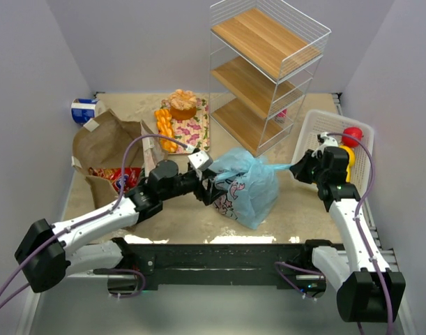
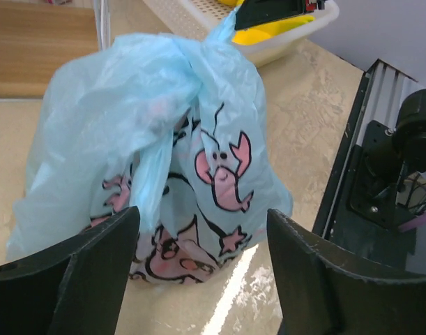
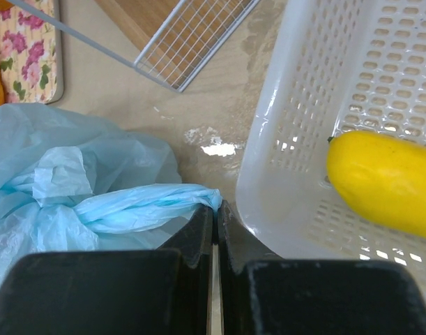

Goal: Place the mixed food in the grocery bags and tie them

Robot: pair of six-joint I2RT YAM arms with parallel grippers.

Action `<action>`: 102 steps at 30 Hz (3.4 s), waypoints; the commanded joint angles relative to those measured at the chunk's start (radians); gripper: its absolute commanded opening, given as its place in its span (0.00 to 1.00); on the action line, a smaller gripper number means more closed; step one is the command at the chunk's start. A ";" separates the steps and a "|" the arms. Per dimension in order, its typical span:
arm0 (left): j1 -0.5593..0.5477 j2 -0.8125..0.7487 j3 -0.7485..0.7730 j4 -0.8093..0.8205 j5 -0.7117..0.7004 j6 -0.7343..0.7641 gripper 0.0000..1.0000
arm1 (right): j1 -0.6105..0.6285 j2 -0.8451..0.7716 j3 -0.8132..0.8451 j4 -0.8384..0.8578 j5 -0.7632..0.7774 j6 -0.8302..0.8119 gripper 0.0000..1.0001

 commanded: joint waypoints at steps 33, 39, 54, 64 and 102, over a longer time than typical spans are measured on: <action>-0.036 0.142 0.137 -0.115 -0.274 0.090 0.00 | -0.001 -0.029 0.084 0.021 -0.063 0.002 0.00; -0.027 0.001 0.118 -0.117 -0.363 0.034 0.00 | -0.001 -0.054 0.191 -0.038 0.148 -0.035 0.00; 0.157 -0.243 -0.229 -0.192 -0.341 -0.200 0.00 | -0.069 0.001 0.018 0.085 0.351 0.008 0.00; 0.155 -0.147 0.055 -0.230 -0.179 0.002 0.51 | -0.066 -0.054 0.151 0.045 0.035 -0.104 0.33; 0.689 -0.162 0.384 -0.887 0.127 0.015 1.00 | 0.804 0.294 0.270 -0.042 0.434 -0.324 0.65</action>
